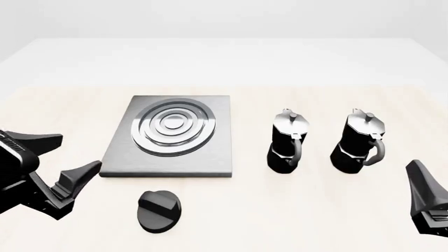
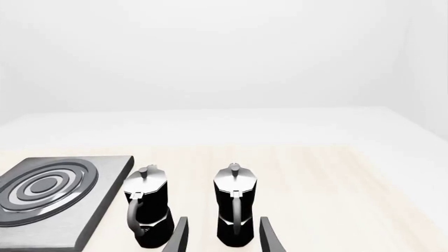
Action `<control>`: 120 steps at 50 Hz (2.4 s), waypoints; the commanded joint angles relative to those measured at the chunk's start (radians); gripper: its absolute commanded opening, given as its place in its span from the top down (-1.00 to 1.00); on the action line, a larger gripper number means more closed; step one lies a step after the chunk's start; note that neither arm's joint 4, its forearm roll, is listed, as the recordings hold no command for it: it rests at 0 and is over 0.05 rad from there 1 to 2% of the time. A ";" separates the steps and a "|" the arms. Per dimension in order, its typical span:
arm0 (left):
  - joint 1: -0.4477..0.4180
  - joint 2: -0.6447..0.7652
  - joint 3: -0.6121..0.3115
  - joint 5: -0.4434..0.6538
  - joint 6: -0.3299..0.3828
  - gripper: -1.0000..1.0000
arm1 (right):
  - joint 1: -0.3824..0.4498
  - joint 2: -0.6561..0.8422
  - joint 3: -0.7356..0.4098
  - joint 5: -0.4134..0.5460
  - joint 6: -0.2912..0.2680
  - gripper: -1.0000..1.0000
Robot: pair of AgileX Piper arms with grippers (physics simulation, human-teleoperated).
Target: Turn off the stove.
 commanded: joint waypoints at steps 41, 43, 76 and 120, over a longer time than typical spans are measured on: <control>-0.118 0.403 0.110 -0.182 -0.007 -1.00 | -0.006 -0.015 -0.001 0.013 0.009 -1.00; -0.122 0.416 0.114 -0.193 -0.010 -1.00 | -0.005 -0.014 -0.001 0.012 0.008 -1.00; -0.050 0.706 0.136 -0.448 0.043 -1.00 | -0.003 0.027 -0.001 -0.028 0.012 -1.00; 0.014 0.801 0.077 -0.485 0.131 -1.00 | 0.002 0.046 0.000 -0.047 0.010 -1.00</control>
